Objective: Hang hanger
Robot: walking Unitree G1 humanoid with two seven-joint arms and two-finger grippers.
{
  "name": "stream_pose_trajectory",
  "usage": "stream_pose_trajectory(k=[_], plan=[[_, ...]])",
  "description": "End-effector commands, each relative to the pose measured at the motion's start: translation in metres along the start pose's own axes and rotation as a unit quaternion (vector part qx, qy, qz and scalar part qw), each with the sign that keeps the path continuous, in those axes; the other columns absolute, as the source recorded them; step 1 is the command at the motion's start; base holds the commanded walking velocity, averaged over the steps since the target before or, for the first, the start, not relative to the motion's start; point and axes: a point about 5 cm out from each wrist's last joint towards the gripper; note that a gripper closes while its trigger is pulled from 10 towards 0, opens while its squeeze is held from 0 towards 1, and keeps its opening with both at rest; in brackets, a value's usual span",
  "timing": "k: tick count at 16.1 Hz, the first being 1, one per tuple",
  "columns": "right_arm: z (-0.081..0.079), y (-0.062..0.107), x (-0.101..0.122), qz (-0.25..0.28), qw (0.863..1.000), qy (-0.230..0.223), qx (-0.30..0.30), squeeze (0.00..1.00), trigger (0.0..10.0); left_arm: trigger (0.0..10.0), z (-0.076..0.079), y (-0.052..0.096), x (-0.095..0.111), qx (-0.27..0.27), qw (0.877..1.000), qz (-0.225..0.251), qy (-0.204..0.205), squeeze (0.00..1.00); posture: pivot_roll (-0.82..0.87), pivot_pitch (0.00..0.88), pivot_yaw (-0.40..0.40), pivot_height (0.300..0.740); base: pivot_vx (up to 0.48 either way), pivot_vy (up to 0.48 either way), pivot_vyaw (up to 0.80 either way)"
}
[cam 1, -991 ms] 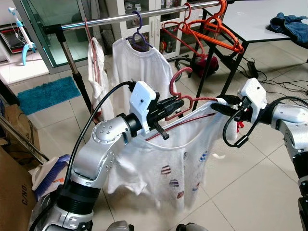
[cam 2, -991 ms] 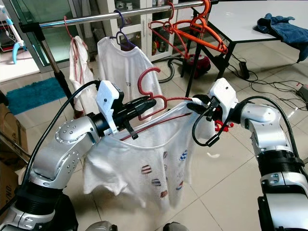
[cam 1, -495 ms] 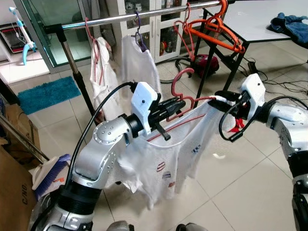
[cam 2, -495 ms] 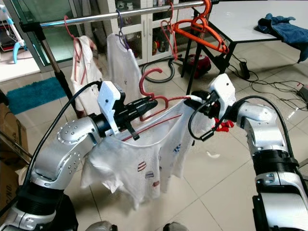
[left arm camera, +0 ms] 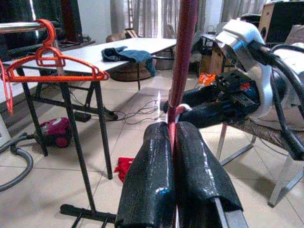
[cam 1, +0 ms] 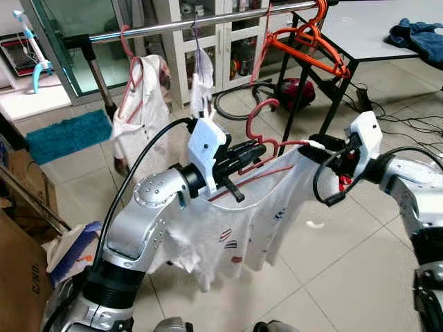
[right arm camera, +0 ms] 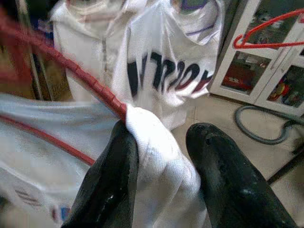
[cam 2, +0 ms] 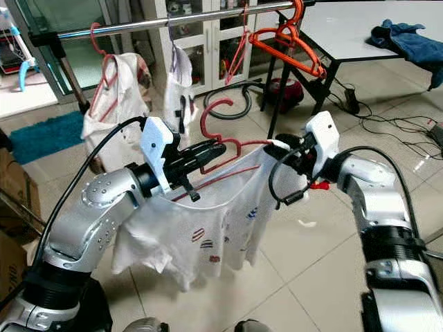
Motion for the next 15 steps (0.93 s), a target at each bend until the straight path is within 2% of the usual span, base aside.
stream_pose_trajectory(k=[1,2,4,7,8,9,10,12,15], plan=[[-0.005,-0.001,0.001,-0.01,0.999,0.031,0.023,0.0,10.0,10.0,0.002,-0.002,0.006,-0.005,1.0,0.011,-0.008,0.0,0.03,0.0,0.013,0.74,0.0,0.0,0.0],[-0.009,-0.001,-0.004,-0.054,0.991,0.119,0.037,0.0,10.0,10.0,0.002,-0.003,0.006,-0.005,1.0,0.01,-0.008,0.0,0.03,0.0,0.013,0.74,0.0,0.0,0.0],[-0.008,-0.002,-0.002,-0.073,0.981,0.177,0.036,0.0,10.0,10.0,0.002,-0.003,0.006,-0.005,1.0,0.011,-0.008,0.0,0.03,0.0,0.013,0.74,0.0,0.0,0.0],[0.0,0.0,0.008,-0.075,0.971,0.224,0.033,0.0,10.0,10.0,0.002,-0.003,0.006,-0.005,1.0,0.011,-0.008,0.0,0.03,0.0,0.01,0.74,0.0,0.0,0.0],[0.006,0.002,0.013,-0.072,0.967,0.242,0.026,0.0,10.0,10.0,0.002,-0.003,0.006,-0.005,1.0,0.011,-0.009,0.0,0.03,0.0,0.009,0.74,0.0,0.0,0.0],[0.019,0.007,0.027,-0.059,0.962,0.266,0.005,0.0,10.0,10.0,0.002,-0.003,0.006,-0.003,1.0,0.011,-0.009,0.0,0.04,0.0,0.006,0.74,0.0,0.0,0.0],[0.024,0.01,0.033,-0.049,0.964,0.263,-0.008,0.0,10.0,10.0,0.002,-0.003,0.005,-0.002,1.0,0.012,-0.008,0.0,0.03,0.0,0.004,0.74,0.0,0.0,0.0],[0.033,0.011,0.037,-0.023,0.978,0.203,-0.039,0.0,10.0,10.0,0.002,-0.003,0.005,0.0,1.0,0.012,-0.008,0.0,0.03,0.0,0.004,0.74,0.0,0.0,0.0],[0.029,0.008,0.028,-0.001,0.992,0.118,-0.047,0.0,10.0,10.0,0.002,-0.007,0.012,0.01,0.999,0.033,-0.004,0.0,0.03,0.0,0.003,0.74,0.0,0.0,0.0]])
Point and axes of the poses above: a point about 5 cm out from each wrist's last joint towards the gripper, its own y axis pointing back from the gripper into the wrist, its own x axis along the axis of the wrist's last joint, z = x × y, and after that the axes turned 15 degrees about y, right-handed
